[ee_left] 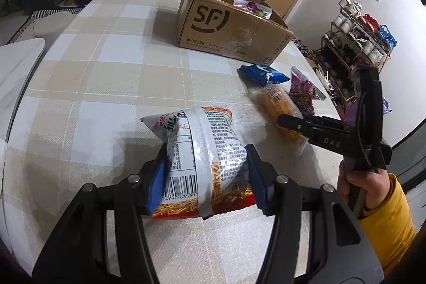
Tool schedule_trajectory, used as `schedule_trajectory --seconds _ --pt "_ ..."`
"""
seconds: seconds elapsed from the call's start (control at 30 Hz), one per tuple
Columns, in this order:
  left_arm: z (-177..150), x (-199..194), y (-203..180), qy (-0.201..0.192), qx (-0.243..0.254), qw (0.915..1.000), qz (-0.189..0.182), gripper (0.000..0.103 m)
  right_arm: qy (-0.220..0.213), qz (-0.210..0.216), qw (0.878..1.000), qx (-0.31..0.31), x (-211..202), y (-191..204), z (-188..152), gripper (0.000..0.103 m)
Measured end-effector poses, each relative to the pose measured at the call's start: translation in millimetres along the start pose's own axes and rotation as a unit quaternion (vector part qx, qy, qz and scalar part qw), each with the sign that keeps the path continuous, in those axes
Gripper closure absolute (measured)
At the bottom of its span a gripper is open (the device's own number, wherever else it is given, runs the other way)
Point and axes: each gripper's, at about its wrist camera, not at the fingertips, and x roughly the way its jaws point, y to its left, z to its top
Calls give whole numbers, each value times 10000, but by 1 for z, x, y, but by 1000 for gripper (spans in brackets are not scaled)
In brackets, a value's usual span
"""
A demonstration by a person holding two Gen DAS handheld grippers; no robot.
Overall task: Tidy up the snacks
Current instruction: 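Grasp the orange bread roll pack with the right tool, then lift both held packs and carry them toward the SF box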
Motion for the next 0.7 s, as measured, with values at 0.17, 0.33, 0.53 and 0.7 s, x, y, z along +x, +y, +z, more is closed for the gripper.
schedule_trajectory --seconds 0.17,0.33,0.53,0.7 --pt "-6 -17 -3 -124 25 9999 1 52 -258 366 9988 220 -19 3 -8 66" --pt "-11 -40 -9 -338 91 9994 10 52 -701 798 9938 338 -57 16 -13 67" --pt "-19 -80 -23 -826 116 9965 55 52 -1206 1354 9826 399 -107 31 -25 67" --pt "-25 -108 -41 -1063 270 9940 9 51 -1579 1768 9703 477 -146 43 -41 67"
